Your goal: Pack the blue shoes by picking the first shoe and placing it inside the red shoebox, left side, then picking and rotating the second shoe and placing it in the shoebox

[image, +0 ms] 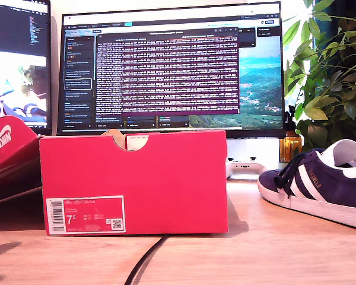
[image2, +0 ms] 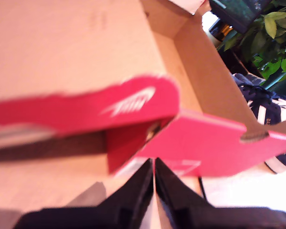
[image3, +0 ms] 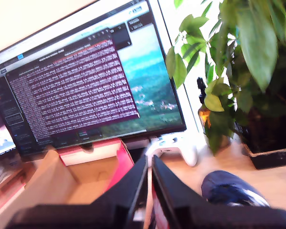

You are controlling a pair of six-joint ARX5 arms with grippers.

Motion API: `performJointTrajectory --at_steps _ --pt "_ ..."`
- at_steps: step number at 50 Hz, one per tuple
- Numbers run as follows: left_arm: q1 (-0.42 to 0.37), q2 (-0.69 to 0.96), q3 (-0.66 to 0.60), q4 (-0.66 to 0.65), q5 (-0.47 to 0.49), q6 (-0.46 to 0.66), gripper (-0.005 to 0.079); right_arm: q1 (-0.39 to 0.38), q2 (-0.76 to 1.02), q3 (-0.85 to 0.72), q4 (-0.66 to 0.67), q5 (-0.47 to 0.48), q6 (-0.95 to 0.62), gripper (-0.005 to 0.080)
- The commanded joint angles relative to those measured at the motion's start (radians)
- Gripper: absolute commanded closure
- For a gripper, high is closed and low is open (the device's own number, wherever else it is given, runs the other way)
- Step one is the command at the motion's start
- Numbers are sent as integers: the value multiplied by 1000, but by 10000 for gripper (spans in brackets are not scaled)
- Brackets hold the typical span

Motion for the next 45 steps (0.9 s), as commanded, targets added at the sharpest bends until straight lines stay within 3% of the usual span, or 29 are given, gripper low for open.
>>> performJointTrajectory --at_steps 1,11,18,36,41,45 --pt "-11 63 -21 72 -1 -2 762 0 70 65 -100 -26 -71 765" --pt "-19 230 -21 212 -1 -2 762 29 282 325 -367 -51 -170 765" --pt "-19 298 -21 312 0 -3 762 56 467 452 -476 -49 -221 765" --pt "-24 371 -21 458 0 -3 762 160 842 521 -611 -21 -280 758" --pt "-40 375 -21 463 0 -2 762 203 909 521 -632 15 -280 657" --pt "-47 375 -21 463 0 2 762 238 946 521 -639 60 -280 462"
